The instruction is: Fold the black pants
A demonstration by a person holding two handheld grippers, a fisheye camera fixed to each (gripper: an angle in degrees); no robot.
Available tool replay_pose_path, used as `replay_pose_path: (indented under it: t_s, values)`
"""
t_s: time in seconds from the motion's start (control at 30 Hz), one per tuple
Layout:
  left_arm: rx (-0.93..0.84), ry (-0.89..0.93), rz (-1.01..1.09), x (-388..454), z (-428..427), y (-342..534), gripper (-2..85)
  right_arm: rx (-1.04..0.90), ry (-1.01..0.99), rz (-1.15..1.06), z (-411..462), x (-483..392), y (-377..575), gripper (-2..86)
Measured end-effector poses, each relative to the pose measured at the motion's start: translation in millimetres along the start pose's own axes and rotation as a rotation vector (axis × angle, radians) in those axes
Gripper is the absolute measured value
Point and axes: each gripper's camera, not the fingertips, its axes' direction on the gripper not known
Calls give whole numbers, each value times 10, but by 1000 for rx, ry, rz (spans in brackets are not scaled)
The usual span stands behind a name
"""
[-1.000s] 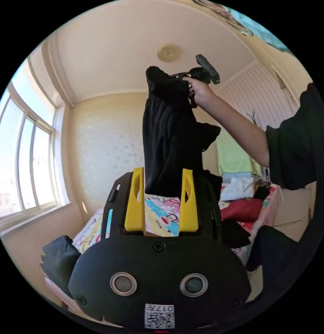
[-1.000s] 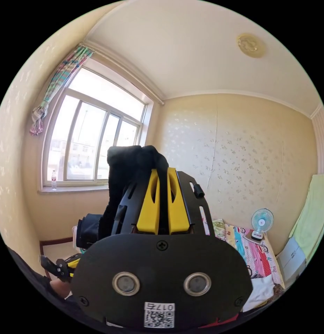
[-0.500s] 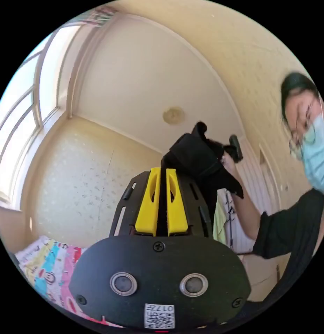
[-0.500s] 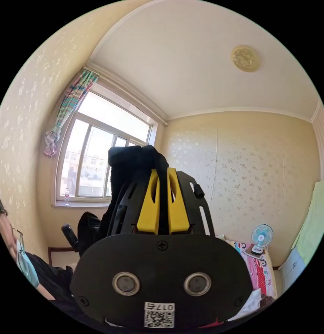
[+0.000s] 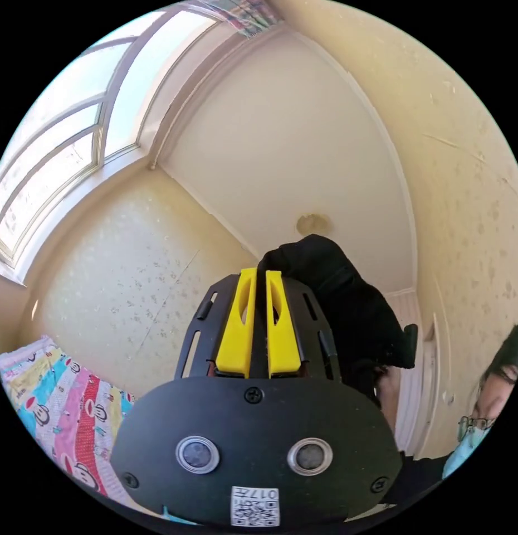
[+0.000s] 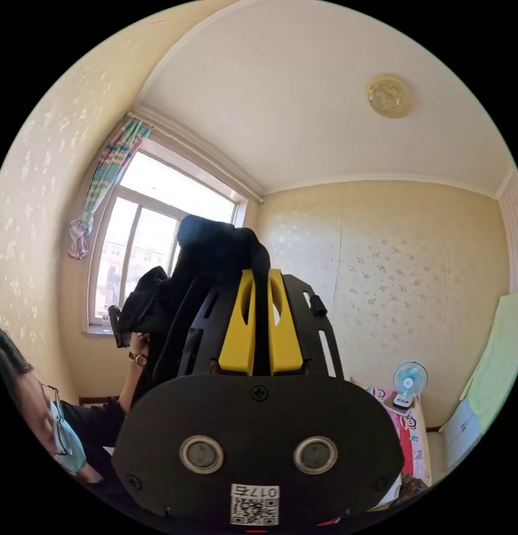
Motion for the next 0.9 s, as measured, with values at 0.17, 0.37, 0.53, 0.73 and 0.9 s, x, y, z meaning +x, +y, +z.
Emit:
replay_pose_path:
  t_s: [0.17,0.37,0.53,0.73,0.9]
  values:
    - [-151,-266,142,-559,1687,290,30,-253,7,192,1810,1265,592,34]
    - [-793,-594,405,-2255,4600,1345,60,-632,108,326,4500,2829,2023,40]
    - [-1834,-895,423,-4132,5275,4118,17,-1049,103,360,5722,3439,4508,37]
    - [-2160,-797,690,-4251,4109,5919,-3,-1604,-33,164,5515,2755,7713,18]
    - [-1885,-783,822,-3582,3547,5391,-5,-1655,-42,202,4279,2009,8860,9]
